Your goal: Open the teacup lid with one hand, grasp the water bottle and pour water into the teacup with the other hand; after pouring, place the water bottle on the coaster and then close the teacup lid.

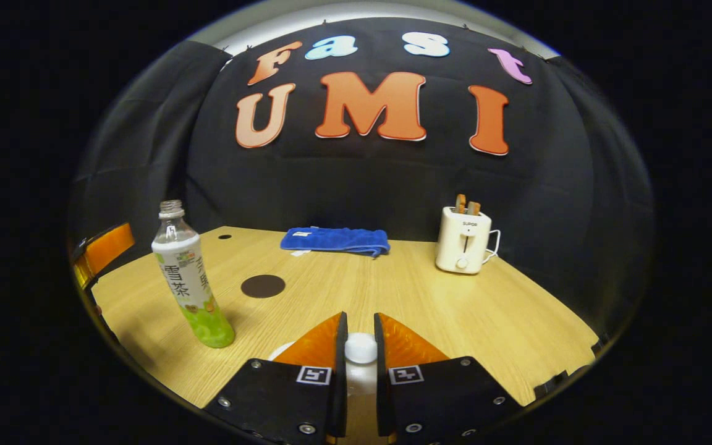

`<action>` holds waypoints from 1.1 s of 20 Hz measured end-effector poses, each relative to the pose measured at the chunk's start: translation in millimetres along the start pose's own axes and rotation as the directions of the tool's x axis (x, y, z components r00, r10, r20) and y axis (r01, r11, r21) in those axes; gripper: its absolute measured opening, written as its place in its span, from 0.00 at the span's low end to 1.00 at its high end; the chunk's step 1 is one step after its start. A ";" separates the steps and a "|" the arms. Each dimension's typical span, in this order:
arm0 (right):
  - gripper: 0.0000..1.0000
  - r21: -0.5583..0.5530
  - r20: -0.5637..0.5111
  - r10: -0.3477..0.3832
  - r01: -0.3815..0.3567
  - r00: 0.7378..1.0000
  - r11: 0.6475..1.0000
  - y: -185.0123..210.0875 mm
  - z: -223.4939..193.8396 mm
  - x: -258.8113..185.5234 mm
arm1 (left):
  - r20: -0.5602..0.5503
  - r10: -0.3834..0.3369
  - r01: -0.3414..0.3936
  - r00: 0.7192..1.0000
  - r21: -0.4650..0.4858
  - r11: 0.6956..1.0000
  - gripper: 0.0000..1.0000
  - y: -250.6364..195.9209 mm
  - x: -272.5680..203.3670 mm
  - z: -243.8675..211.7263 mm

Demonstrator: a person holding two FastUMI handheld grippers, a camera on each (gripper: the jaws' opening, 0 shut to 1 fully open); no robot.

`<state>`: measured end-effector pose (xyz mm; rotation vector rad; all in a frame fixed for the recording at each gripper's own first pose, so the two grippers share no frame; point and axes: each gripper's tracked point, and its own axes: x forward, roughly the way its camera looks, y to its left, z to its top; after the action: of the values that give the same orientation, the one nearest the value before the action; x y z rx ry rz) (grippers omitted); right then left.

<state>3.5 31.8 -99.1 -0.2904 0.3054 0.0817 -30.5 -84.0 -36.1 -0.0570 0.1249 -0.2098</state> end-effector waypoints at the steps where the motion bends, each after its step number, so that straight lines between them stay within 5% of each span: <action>1: 0.19 0.009 0.000 -0.029 0.029 1.000 1.000 -12.6 -0.7 0.2 | 0.005 -0.011 0.011 1.000 -0.005 1.000 0.99 -5.0 -1.5 2.0; 8: 0.19 0.087 -0.023 -0.156 0.158 0.987 0.984 -72.8 -7.0 -5.5 | -0.079 -0.115 0.112 0.990 -0.035 0.993 0.99 -43.7 -0.3 -25.9; 22: 0.19 0.120 -0.044 -0.146 0.150 0.988 0.981 -74.8 -13.6 -9.9 | -0.263 -0.123 0.121 0.957 -0.024 0.992 0.99 -66.8 27.8 -96.6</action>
<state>-0.6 -44.0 -88.2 -0.1916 0.3214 -0.0888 -29.6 -159.3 -130.5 -0.0444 0.3891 -0.3405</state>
